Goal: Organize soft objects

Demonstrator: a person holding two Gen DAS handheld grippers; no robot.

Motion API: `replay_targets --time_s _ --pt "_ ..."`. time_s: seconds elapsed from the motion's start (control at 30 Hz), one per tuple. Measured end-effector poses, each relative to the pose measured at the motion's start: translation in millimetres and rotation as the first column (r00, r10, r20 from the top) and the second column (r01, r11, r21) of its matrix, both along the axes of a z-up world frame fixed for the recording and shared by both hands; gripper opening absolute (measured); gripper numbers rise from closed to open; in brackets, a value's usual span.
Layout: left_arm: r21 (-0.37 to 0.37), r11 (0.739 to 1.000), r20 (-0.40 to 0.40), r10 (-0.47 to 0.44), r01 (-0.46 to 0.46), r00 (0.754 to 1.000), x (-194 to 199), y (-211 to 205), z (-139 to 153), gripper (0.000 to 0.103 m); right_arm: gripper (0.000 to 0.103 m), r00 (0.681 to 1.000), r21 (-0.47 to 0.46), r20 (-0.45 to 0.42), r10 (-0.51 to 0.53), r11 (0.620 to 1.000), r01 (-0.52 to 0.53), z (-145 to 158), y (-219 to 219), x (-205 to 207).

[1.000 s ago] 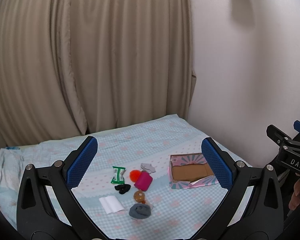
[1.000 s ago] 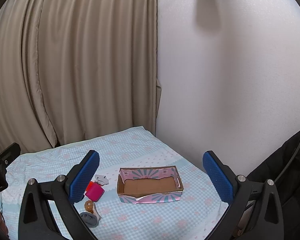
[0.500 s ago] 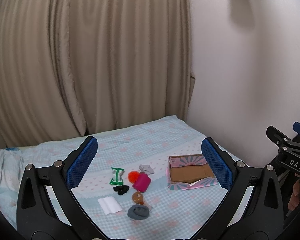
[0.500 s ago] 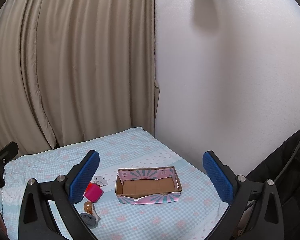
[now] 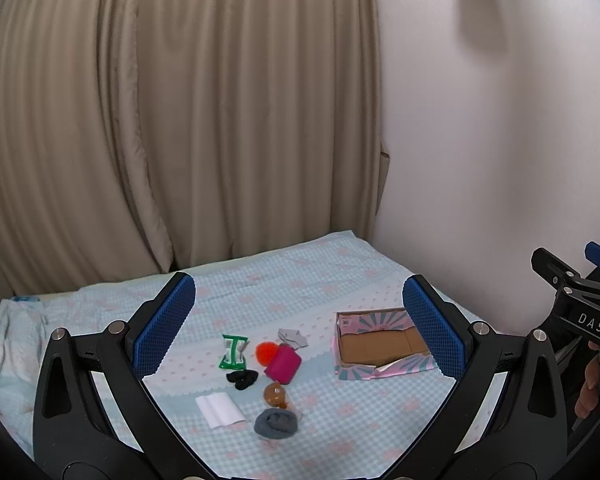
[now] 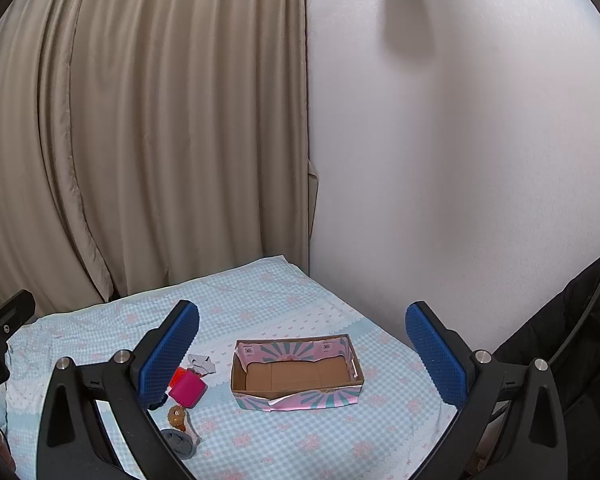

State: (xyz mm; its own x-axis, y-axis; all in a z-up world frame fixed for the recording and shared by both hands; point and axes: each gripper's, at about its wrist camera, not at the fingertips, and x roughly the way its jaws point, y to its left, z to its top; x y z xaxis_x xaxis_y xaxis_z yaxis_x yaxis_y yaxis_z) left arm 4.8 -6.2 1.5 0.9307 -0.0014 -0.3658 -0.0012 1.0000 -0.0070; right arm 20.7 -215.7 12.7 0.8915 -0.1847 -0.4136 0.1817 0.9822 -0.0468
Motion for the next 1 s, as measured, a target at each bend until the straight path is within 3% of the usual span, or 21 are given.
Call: replay_targets --time_s 1.0 --pt "-0.001 1.0 -0.002 0.013 -0.013 1.0 -13 -8 -3 0.103 0.103 1.0 0.013 0.011 0.01 1.0 -0.01 1 -6 -4"
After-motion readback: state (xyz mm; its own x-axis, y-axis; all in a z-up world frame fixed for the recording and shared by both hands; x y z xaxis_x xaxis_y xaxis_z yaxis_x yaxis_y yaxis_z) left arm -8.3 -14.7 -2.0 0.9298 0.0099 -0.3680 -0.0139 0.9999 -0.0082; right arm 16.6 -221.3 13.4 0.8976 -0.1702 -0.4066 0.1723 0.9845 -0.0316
